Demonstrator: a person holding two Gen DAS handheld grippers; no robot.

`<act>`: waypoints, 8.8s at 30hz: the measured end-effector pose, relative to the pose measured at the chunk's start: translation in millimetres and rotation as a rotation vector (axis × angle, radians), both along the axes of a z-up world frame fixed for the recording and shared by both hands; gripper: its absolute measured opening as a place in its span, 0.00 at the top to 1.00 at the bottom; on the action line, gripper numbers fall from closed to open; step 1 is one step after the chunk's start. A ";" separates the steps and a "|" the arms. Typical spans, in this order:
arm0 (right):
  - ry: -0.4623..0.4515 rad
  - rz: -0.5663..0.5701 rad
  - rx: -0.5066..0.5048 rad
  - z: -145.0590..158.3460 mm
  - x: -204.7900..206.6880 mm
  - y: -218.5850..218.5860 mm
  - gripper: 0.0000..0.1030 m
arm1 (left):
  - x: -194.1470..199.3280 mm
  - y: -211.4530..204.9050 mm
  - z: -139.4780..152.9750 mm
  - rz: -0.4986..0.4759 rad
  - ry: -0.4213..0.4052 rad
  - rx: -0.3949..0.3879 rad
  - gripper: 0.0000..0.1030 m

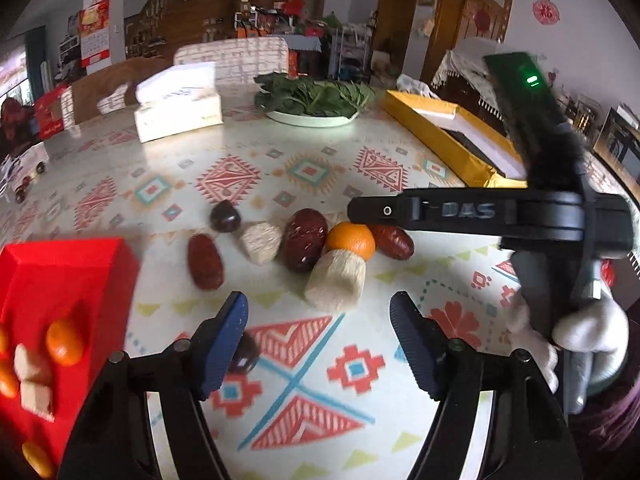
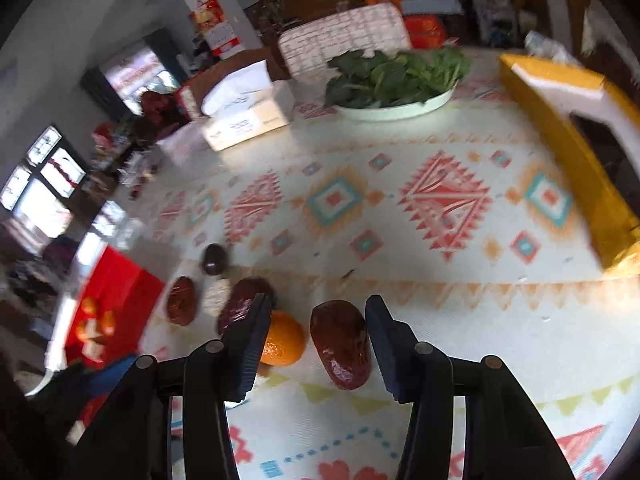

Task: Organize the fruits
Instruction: 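Grasp a white cylindrical cake with the left tool while the right tool grasps a dark red date, then carry the white cake and date over the red tray and open both tools, then grasp a dark red date with the left tool while the right tool grasps an orange, then carry the date and orange into the red tray and release both, then grasp a dark red date with the left tool while the right tool grasps a beige cake piece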

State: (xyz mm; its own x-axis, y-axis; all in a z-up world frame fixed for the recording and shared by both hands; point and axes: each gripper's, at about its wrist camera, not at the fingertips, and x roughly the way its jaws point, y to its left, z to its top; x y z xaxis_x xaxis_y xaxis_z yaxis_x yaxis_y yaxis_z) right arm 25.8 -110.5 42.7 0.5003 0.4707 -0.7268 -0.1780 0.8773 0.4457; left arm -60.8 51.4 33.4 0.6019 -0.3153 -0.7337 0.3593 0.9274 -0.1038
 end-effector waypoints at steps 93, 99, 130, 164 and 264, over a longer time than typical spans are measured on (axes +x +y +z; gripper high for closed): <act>-0.101 0.628 -0.234 17.1 -104.2 314.8 0.57 | -45.9 326.7 26.7 0.670 -0.072 -0.260 0.36; -0.170 0.542 -0.183 44.7 -106.2 276.2 0.42 | -66.0 315.6 45.4 0.670 -0.121 -0.266 0.32; -0.088 0.015 -0.223 14.0 -22.0 34.7 0.31 | -35.0 121.6 28.0 0.287 0.002 -0.157 0.24; -0.089 -0.026 -0.215 8.4 -9.7 1.7 0.64 | 42.9 -21.1 9.9 -0.130 -0.032 0.106 0.28; -0.149 0.041 -0.135 58.9 -43.8 91.7 0.07 | -69.6 196.3 68.2 0.365 -0.132 -0.342 0.23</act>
State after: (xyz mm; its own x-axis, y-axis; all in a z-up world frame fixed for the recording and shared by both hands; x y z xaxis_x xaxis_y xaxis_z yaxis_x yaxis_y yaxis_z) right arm -18.0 -18.8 101.6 0.5897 0.3962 -0.7038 -0.2702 0.9180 0.2904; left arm -130.4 247.7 101.6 0.7983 -0.2755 -0.5355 0.0490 0.9160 -0.3982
